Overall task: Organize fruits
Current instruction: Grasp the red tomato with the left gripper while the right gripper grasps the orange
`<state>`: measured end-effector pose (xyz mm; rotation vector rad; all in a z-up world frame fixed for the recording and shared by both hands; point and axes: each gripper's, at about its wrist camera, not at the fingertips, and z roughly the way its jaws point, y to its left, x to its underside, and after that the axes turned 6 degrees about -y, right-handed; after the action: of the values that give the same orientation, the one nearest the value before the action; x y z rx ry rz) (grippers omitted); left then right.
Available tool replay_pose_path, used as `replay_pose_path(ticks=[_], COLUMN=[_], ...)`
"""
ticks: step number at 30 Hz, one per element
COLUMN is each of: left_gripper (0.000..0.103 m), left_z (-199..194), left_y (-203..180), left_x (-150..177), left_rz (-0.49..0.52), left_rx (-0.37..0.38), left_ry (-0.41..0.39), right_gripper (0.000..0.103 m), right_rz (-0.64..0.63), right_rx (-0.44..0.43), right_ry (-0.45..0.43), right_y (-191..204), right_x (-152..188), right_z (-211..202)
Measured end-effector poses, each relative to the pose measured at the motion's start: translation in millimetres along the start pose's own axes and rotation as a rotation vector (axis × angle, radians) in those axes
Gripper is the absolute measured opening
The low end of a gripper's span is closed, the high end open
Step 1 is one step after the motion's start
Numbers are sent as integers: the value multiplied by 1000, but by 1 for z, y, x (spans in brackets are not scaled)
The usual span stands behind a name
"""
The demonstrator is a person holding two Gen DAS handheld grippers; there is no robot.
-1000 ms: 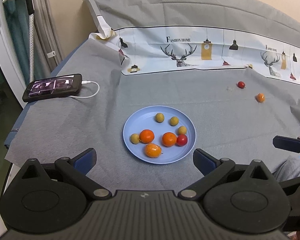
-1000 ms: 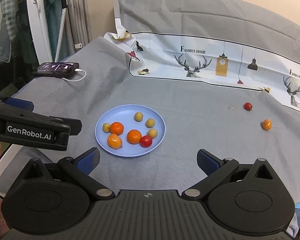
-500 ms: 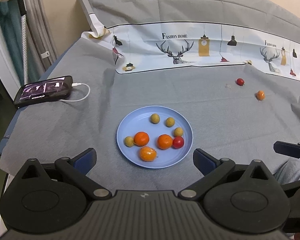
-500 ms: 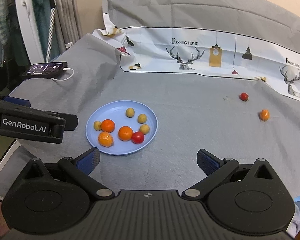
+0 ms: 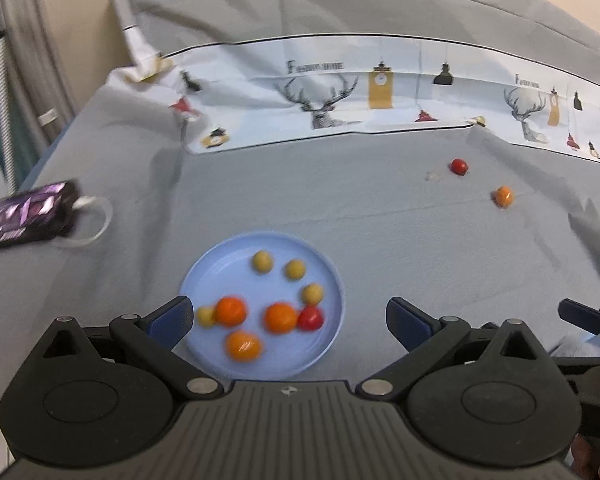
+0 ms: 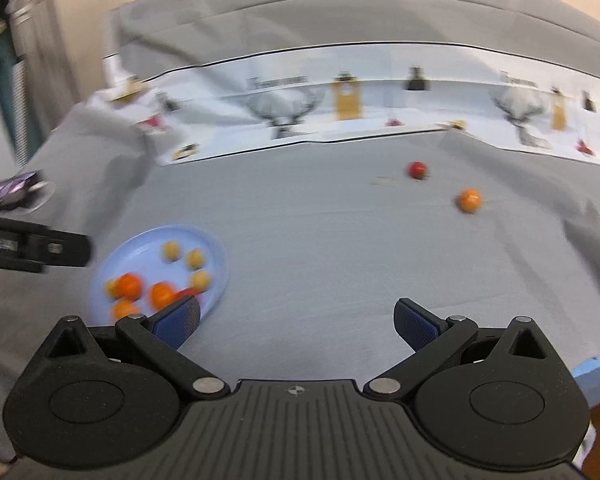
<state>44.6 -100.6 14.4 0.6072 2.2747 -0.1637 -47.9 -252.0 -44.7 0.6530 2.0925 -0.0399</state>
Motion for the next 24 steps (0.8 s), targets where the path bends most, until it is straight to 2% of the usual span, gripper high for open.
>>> replay_pose_path(ticks=[5,9,12,17,19,24], left_gripper=[103,103,103,103,103,103], left_z=[46,101,149,246,291,373], left_y=[-46,-97,-142,-218,-245,-285], left_x=[-32,-64,-89,-128,-140,-145], left_rz=[59,111,166,278,304,365], left_rx=[62,152,239,320,329,304], left_ry=[6,18,-14,-19,3,55], right_gripper=[102,102,102,102,102,102], right_rz=[78,119,132,116,110,106], right_rx=[135,242,298,344,351,361], right_ry=[-32,-48,-55,-50,-20,-7], right_y=[-56,-106,-141,-187,-201,-211], right_x=[-9,-19,-26,-31,-33,-35], right_z=[28,66,105,189,224,288])
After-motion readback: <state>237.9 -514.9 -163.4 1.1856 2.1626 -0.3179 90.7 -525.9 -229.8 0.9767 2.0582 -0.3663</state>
